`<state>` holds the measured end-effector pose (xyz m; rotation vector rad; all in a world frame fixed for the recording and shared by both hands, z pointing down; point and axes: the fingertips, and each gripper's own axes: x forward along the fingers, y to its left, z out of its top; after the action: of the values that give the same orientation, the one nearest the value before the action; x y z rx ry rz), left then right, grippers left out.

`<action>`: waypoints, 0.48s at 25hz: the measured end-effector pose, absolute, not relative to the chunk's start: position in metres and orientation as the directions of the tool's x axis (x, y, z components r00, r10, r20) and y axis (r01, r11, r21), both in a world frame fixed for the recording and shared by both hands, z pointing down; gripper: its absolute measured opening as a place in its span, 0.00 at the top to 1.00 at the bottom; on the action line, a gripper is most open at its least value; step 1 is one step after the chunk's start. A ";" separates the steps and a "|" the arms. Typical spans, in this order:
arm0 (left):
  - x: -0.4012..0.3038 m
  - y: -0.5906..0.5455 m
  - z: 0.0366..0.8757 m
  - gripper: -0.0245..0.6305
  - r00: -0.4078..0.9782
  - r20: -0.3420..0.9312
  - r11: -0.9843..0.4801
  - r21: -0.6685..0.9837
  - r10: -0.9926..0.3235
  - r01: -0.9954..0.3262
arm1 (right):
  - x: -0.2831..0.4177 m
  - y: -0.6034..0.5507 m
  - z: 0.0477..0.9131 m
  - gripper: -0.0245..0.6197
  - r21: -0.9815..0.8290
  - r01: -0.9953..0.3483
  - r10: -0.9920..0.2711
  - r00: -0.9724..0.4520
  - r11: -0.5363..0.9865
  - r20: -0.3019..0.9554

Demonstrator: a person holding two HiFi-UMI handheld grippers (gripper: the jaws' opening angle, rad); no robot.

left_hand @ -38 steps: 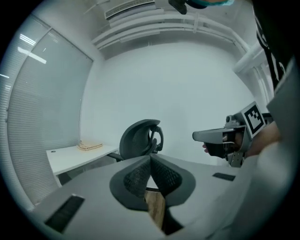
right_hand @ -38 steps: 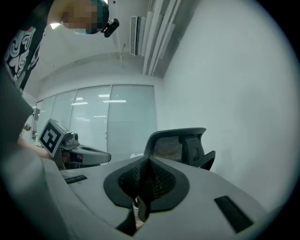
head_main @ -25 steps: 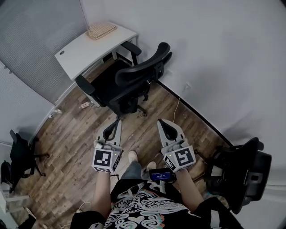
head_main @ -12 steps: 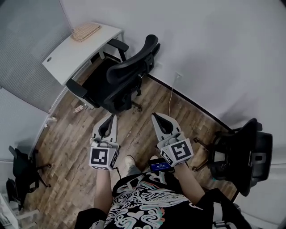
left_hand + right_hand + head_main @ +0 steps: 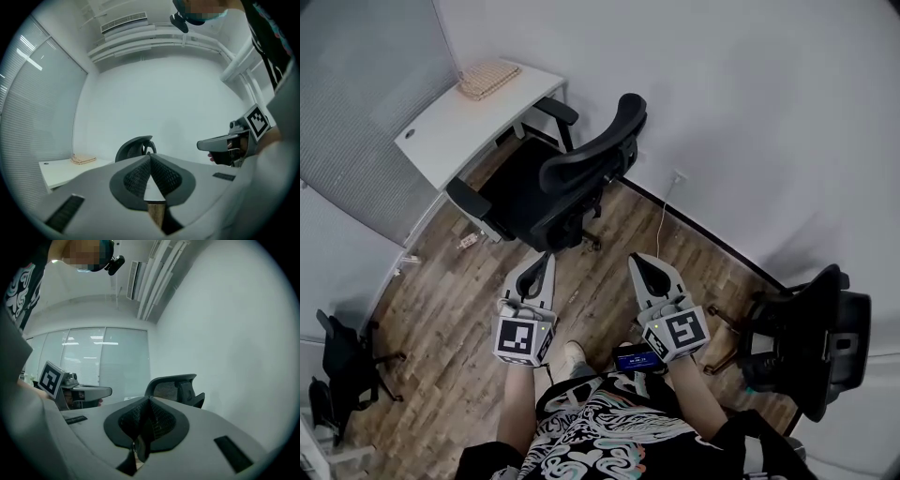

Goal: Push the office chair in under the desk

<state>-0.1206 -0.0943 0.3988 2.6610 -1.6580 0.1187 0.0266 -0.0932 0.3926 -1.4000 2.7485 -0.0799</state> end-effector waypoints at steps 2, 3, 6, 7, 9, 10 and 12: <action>-0.123 -0.096 0.400 0.93 0.440 0.060 -0.442 -0.033 -0.896 -0.896 | 0.024 -0.095 0.392 0.96 -0.072 -0.805 -0.808 -0.589 0.589 -0.027; -0.124 -0.096 0.401 0.93 0.440 0.059 -0.442 -0.031 -0.896 -0.896 | 0.022 -0.095 0.392 0.96 -0.070 -0.802 -0.805 -0.593 0.593 -0.028; -0.125 -0.097 0.399 0.93 0.437 0.067 -0.440 -0.031 -0.897 -0.898 | 0.018 -0.095 0.392 0.96 -0.065 -0.794 -0.797 -0.603 0.604 -0.029; -0.126 -0.097 0.398 0.93 0.435 0.067 -0.438 -0.033 -0.898 -0.898 | 0.018 -0.095 0.391 0.96 -0.065 -0.793 -0.796 -0.605 0.605 -0.029; -0.128 -0.098 0.398 0.93 0.432 0.061 -0.434 -0.036 -0.900 -0.900 | 0.016 -0.095 0.391 0.96 -0.068 -0.792 -0.795 -0.606 0.606 -0.029; -0.129 -0.098 0.397 0.93 0.430 0.058 -0.433 -0.035 -0.901 -0.901 | 0.016 -0.095 0.390 0.96 -0.069 -0.791 -0.794 -0.607 0.607 -0.030; -0.129 -0.097 0.396 0.93 0.428 0.058 -0.430 -0.032 -0.902 -0.902 | 0.015 -0.095 0.390 0.96 -0.070 -0.789 -0.792 -0.609 0.610 -0.031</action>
<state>-0.1293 -0.0969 0.3964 2.6515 -1.6743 0.1045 0.0146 -0.0948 0.3904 -1.3601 2.7656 -0.0766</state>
